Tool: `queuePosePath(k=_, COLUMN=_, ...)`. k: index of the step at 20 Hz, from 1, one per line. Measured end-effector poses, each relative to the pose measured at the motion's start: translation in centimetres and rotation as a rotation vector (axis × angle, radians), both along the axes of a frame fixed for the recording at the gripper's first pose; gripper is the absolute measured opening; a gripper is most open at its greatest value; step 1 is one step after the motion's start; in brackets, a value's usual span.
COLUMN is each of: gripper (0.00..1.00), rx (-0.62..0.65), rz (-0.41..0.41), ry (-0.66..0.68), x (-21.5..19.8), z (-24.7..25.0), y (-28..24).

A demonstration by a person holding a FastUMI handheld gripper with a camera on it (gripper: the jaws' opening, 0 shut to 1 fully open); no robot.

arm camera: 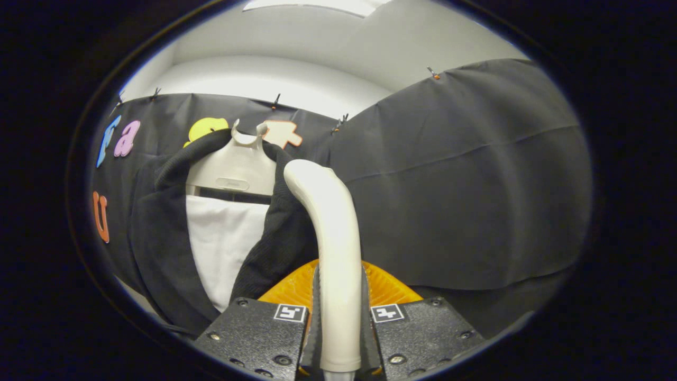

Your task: Iron the clothes twice with a garment steamer, once on the left side and once on the right side.

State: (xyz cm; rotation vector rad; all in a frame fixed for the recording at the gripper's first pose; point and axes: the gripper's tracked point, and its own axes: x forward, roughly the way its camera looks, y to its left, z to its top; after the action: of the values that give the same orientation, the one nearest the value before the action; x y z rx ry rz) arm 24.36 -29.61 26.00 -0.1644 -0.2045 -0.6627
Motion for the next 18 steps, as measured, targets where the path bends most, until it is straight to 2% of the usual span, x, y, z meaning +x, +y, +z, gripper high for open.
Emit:
queuePosePath(k=9, gripper=0.31, rx=0.008, rz=-0.003, ry=0.071, x=-1.5, z=-4.6, y=2.0)
queuePosePath(k=18, gripper=0.31, rx=0.011, rz=-0.054, ry=0.116, x=-3.7, z=-8.4, y=2.9)
